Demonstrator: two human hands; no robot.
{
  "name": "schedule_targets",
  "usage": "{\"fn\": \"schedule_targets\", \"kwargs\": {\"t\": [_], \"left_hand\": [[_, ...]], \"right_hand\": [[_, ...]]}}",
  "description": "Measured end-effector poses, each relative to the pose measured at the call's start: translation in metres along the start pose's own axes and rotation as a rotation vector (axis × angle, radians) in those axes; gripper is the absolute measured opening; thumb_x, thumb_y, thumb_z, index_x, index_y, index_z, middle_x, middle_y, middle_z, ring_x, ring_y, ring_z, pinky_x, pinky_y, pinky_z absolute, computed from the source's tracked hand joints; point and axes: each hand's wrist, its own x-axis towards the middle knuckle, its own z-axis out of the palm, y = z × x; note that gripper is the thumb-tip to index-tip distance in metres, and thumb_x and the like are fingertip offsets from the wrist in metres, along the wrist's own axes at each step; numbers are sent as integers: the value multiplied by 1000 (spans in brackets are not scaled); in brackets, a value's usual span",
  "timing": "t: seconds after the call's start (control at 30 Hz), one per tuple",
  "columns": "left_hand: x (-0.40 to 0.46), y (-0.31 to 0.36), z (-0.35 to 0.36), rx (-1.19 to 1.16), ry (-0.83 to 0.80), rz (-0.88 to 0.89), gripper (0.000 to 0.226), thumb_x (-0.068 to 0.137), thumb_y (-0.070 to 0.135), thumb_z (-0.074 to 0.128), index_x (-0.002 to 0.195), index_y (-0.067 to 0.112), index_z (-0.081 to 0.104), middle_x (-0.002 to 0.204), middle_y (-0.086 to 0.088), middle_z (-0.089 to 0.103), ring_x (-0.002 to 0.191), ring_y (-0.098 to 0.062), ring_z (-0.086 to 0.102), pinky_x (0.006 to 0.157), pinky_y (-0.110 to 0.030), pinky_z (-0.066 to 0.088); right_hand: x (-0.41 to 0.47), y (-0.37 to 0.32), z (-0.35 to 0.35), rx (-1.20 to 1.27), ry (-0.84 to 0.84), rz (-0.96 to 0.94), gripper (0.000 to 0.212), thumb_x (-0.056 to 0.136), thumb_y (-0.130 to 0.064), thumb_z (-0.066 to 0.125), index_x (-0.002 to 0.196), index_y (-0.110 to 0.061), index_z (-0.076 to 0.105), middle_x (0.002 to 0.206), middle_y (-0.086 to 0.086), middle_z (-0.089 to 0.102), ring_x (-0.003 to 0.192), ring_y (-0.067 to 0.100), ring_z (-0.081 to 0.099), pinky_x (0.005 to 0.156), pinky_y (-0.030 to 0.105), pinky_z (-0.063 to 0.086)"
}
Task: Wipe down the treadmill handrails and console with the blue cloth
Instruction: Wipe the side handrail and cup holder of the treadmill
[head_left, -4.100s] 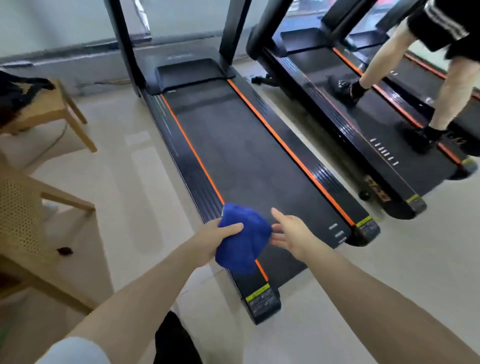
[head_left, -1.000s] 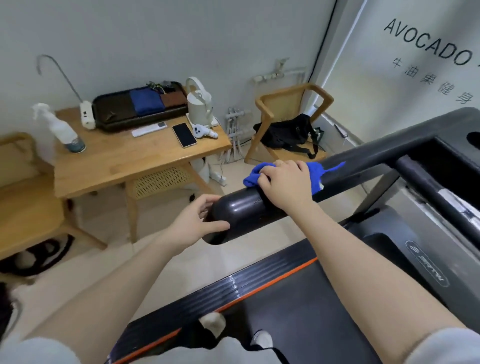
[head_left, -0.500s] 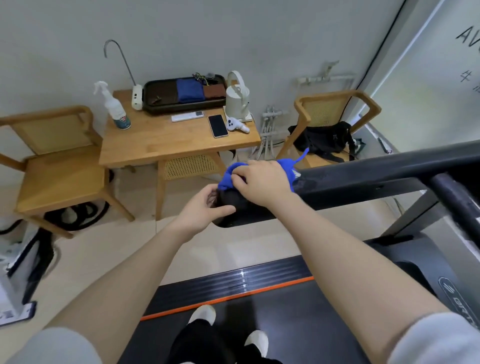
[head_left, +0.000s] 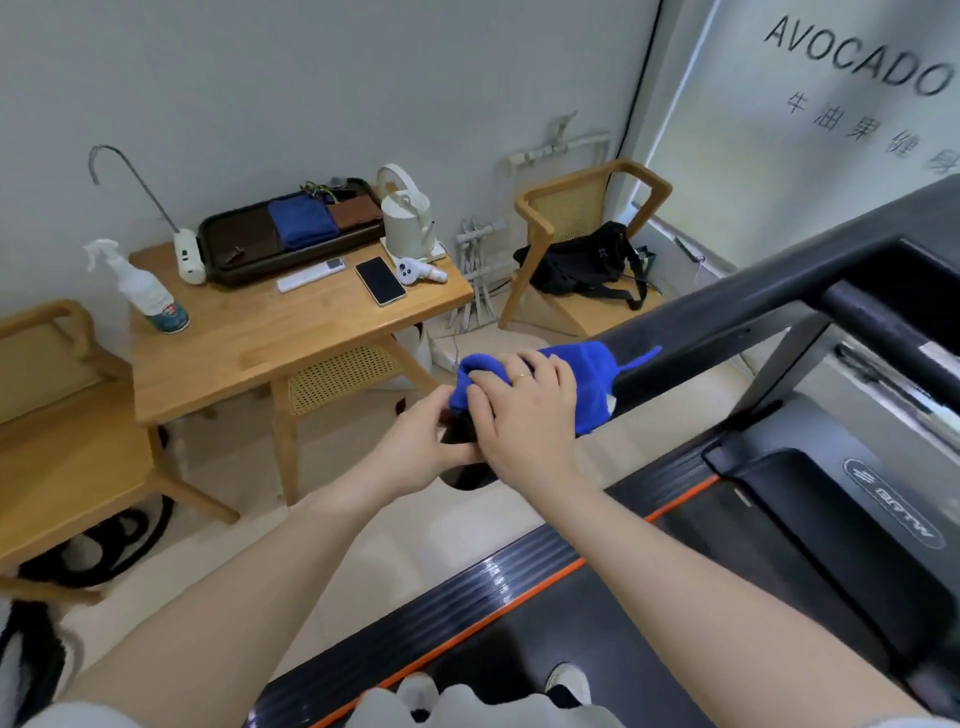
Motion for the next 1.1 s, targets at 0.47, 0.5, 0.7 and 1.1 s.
{"fn": "schedule_targets", "kwargs": {"t": [0.47,0.5,0.7,1.1], "left_hand": [[14,-6,-13,89,-185,75,56,71,35,76,116,22,46,114,-1,58,103,-19,57,87,-37,50],[15,-7,-12,85,-194,71,56,71,35,76,116,21,45,114,-2,58,103,-20,57,88,-40,51],[17,-11,-11,47,-210,73,55,65,40,78,107,24,45,111,-5,59,98,-21,60,85,-46,52],[19,-20,-13,-110,-285,36,45,84,25,65,123,23,42,114,3,54,104,-12,54,75,-18,43]], "right_hand": [[35,77,-8,533,240,876,46,99,-30,27,145,-27,31,158,2,5,144,24,3,117,45,12],[35,75,-7,570,252,908,47,98,-30,26,145,-28,28,158,1,2,144,23,4,117,45,13],[0,-4,16,582,266,873,41,97,-29,33,137,-31,40,157,3,0,143,25,11,114,47,21],[2,20,28,1013,486,1163,49,79,-56,20,126,-67,15,147,-7,28,129,25,37,104,56,35]]}}
